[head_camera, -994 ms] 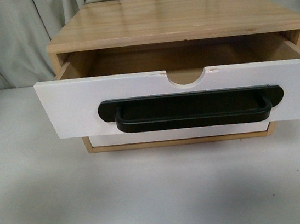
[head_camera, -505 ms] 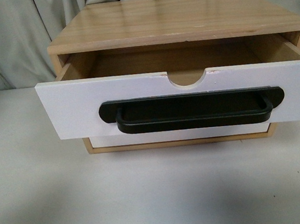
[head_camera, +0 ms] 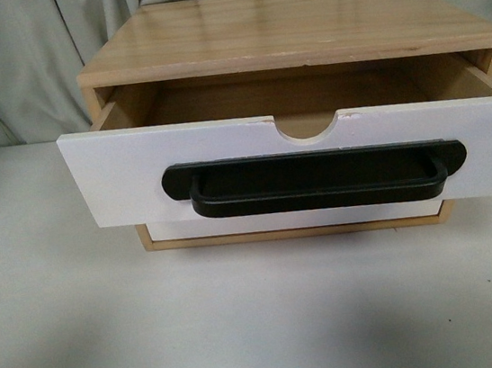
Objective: Pull drawer
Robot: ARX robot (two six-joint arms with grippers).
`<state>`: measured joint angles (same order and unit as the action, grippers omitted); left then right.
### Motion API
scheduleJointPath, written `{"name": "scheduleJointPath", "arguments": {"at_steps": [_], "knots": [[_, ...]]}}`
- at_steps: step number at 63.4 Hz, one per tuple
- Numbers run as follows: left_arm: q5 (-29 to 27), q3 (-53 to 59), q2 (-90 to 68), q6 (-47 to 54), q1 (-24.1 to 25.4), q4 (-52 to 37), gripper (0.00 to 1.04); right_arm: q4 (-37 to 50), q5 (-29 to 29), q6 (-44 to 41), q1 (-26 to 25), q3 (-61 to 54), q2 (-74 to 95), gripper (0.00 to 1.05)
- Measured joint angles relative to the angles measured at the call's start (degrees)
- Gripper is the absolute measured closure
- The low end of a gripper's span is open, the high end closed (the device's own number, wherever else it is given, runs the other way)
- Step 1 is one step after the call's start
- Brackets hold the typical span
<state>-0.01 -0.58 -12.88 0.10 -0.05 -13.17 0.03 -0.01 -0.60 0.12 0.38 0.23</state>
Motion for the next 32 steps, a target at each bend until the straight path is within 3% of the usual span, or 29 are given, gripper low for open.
{"name": "scheduleJointPath", "arguments": {"at_steps": [12,19,32], "knots": [[0.0,0.0,3.0,0.0,0.0,3.0,1.01,0.0,0.0,0.0,0.0,0.0,0.0,1.04],[0.0,0.0,11.3,0.0,0.0,12.6,1.01,0.0,0.0,0.0,0.0,0.0,0.0,1.04],[0.0,0.0,12.6,0.0,0.0,13.0,1.01,0.0,0.0,0.0,0.0,0.0,0.0,1.04]]}}
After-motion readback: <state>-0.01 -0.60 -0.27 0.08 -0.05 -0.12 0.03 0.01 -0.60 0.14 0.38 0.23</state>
